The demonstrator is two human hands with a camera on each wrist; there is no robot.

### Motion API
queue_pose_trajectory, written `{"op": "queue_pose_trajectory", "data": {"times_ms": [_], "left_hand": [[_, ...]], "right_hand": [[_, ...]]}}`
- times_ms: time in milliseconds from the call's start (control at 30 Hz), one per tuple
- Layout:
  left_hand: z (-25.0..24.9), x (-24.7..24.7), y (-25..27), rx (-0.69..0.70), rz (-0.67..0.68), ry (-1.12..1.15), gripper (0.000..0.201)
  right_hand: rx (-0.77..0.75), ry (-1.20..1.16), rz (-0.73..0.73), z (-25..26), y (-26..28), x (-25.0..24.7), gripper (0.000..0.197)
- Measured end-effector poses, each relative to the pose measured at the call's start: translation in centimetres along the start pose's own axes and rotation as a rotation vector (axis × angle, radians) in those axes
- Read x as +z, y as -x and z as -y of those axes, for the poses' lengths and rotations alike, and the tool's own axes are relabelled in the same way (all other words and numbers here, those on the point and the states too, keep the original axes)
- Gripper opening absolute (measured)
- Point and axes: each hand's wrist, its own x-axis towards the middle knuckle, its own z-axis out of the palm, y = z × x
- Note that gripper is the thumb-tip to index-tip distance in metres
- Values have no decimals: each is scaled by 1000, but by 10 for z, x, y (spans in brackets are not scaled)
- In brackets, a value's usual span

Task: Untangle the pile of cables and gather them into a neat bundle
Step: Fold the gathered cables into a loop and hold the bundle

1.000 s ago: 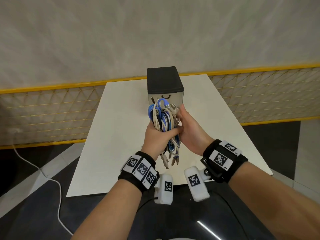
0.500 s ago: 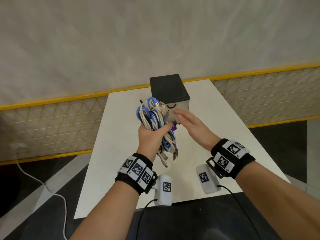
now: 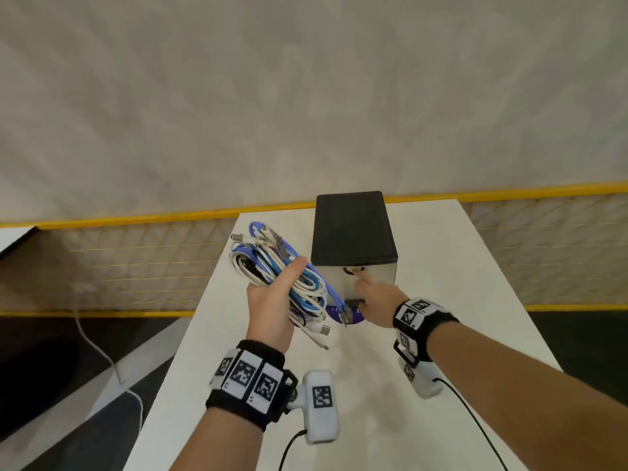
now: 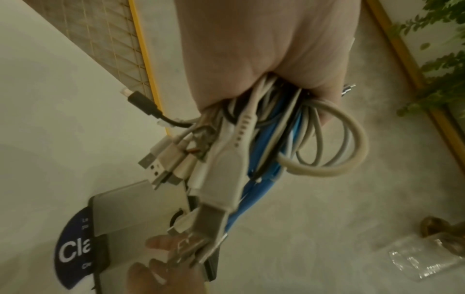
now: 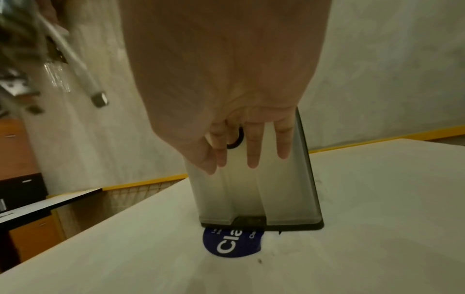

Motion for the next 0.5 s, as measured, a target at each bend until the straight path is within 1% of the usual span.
{"op": "queue_pose_trajectory", "data": {"times_ms": [67,133,233,300,333,367,400,433,467,500], "left_hand": [[-1,5,-1,4,-1,22,50],[-2,8,-2,12,7,23,47],[-7,10,-7,31,31,14,46],[-10,10,-12,37,52,13,46],[-12,9,-14,33,63,12,47],[-14,9,-16,30,76,9,48],[-15,8,-17,27,87,6,49],[-16,8,-19,25,100,-3,50],[-17,9,-20,22,111,-11,50],[-17,10,-21,24,121,-22,49]], "right_hand": [[5,39,-10,0,-3,3,27],[-24,5,-75,3,4,3,21],[-144,-44,-145,9,33,6,25],[-189,-84,-233,14,60,3,24],[-200,-107,-304,15,70,1,21],[-200,-135,-362,15,76,0,19],[-186,-141,-395,14,78,-3,22],[-146,-111,-388,11,76,-5,30],[-89,-73,-331,9,74,-7,35],[-44,-43,-247,8,73,-7,35]]}}
